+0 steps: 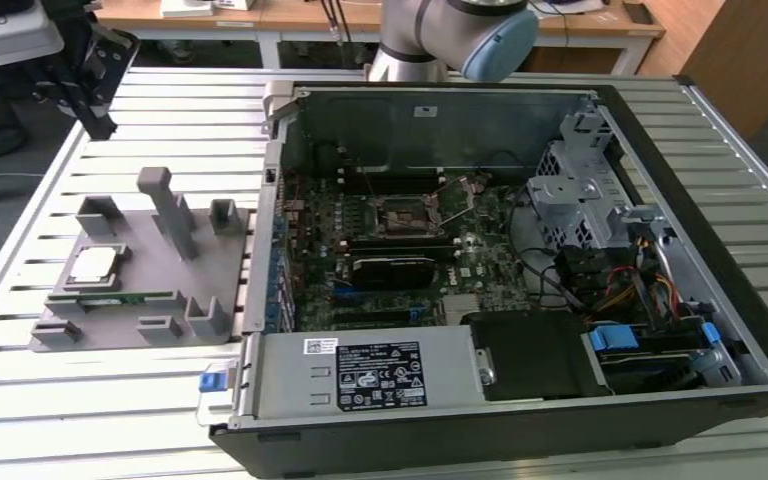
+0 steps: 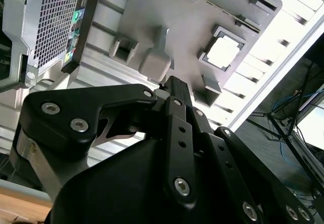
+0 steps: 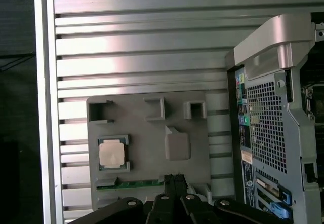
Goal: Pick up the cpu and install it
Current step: 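Reach for the cpu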
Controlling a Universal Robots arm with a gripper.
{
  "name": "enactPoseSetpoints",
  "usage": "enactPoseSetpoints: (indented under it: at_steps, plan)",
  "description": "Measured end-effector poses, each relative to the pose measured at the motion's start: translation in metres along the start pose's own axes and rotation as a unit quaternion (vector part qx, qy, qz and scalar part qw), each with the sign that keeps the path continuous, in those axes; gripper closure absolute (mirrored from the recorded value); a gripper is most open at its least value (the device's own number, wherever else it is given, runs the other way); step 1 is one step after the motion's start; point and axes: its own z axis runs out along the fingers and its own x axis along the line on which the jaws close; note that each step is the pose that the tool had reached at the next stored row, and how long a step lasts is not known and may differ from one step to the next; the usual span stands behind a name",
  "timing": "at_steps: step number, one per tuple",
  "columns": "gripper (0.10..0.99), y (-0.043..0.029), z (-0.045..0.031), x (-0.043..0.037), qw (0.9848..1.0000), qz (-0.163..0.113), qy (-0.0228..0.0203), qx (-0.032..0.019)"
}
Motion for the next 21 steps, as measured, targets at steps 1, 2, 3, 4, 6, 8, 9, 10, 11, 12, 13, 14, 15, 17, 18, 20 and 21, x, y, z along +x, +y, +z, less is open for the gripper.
enactPoseSetpoints:
  at_steps: [1,2,3,4,6,8,9,10,11,12,13,14,15,17,18,20,21]
  plan:
    - [0.980,-0.0001,0.0001,0.0014,1.0000,0.000,0.0000,0.0000]
    - [0.980,-0.0004,0.0005,0.0045,1.0000,0.000,0.0001,0.0000]
    - [0.980,-0.0005,0.0006,0.0058,1.0000,0.000,0.0001,0.0000]
    - [0.980,-0.0006,0.0009,0.0072,1.0000,0.000,0.0001,0.0000]
    - [0.980,-0.0008,0.0012,0.0102,1.0000,0.000,0.0003,0.0001]
    - [0.980,-0.0011,0.0017,0.0139,1.0000,0.000,0.0003,0.0001]
    - [0.980,-0.0013,0.0019,0.0160,1.0000,0.000,0.0003,0.0001]
    - [0.980,-0.0014,0.0021,0.0179,1.0000,0.000,0.0004,0.0001]
    - [0.980,-0.0015,0.0023,0.0197,1.0000,0.000,0.0004,0.0000]
    - [0.980,-0.0017,0.0025,0.0217,1.0000,0.000,0.0004,0.0000]
    - [0.980,-0.0018,0.0026,0.0237,1.0000,0.000,0.0005,0.0001]
    - [0.980,-0.0020,0.0028,0.0256,1.0000,0.000,0.0005,0.0001]
    - [0.980,-0.0021,0.0030,0.0274,1.0000,0.000,0.0005,0.0001]
    - [0.980,-0.0024,0.0033,0.0308,1.0000,0.000,0.0007,0.0001]
    - [0.980,-0.0025,0.0035,0.0323,1.0000,0.000,0.0008,0.0001]
    - [0.980,-0.0027,0.0040,0.0356,1.0000,0.000,0.0009,0.0001]
    - [0.980,-0.0029,0.0042,0.0372,1.0000,0.000,0.0010,0.0001]
